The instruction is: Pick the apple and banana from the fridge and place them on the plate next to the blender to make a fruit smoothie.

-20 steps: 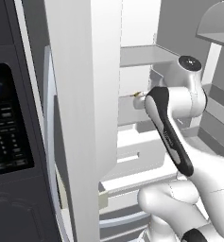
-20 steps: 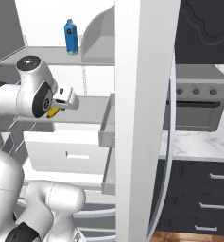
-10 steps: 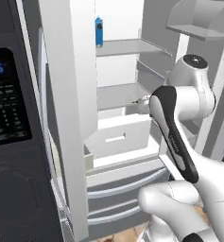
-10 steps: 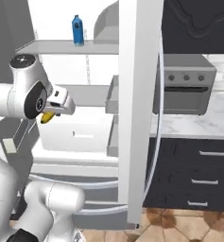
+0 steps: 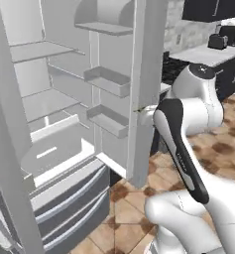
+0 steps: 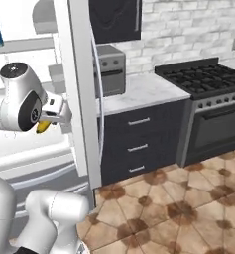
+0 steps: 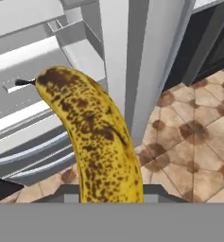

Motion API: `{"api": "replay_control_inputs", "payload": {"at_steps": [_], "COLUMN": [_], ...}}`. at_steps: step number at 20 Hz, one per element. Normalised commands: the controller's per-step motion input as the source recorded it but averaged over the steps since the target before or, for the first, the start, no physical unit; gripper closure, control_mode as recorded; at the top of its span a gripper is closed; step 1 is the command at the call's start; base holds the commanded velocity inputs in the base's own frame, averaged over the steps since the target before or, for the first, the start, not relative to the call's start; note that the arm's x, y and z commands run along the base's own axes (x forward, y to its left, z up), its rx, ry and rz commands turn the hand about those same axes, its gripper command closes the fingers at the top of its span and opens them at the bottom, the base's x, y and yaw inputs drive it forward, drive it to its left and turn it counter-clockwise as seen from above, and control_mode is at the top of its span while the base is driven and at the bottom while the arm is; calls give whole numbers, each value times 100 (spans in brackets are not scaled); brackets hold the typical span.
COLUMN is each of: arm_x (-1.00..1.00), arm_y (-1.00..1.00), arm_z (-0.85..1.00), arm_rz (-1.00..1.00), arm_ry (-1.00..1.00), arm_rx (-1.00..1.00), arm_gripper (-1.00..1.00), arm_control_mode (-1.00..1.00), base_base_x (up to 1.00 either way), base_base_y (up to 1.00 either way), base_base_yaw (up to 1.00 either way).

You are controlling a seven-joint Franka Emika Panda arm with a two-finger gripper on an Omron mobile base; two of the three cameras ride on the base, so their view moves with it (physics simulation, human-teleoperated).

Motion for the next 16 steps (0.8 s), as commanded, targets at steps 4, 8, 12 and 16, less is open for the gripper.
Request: {"api": "replay_control_inputs", "payload": {"at_steps": [4,8,12,16], "arm_x": [0,0,0,0], "arm_y": [0,0,0,0], "arm_z": [0,0,0,0], "arm_rz": [0,0,0,0], "arm_ry": [0,0,0,0], "arm_rx": [0,0,0,0], "arm_gripper": [100,100,100,100], "arm_control_mode": [100,100,100,100], "base_base_x": [0,0,0,23], "base_base_y": [-33,-37,-62,-74], "base_base_yaw": [-86,-85,-78,-66]}}
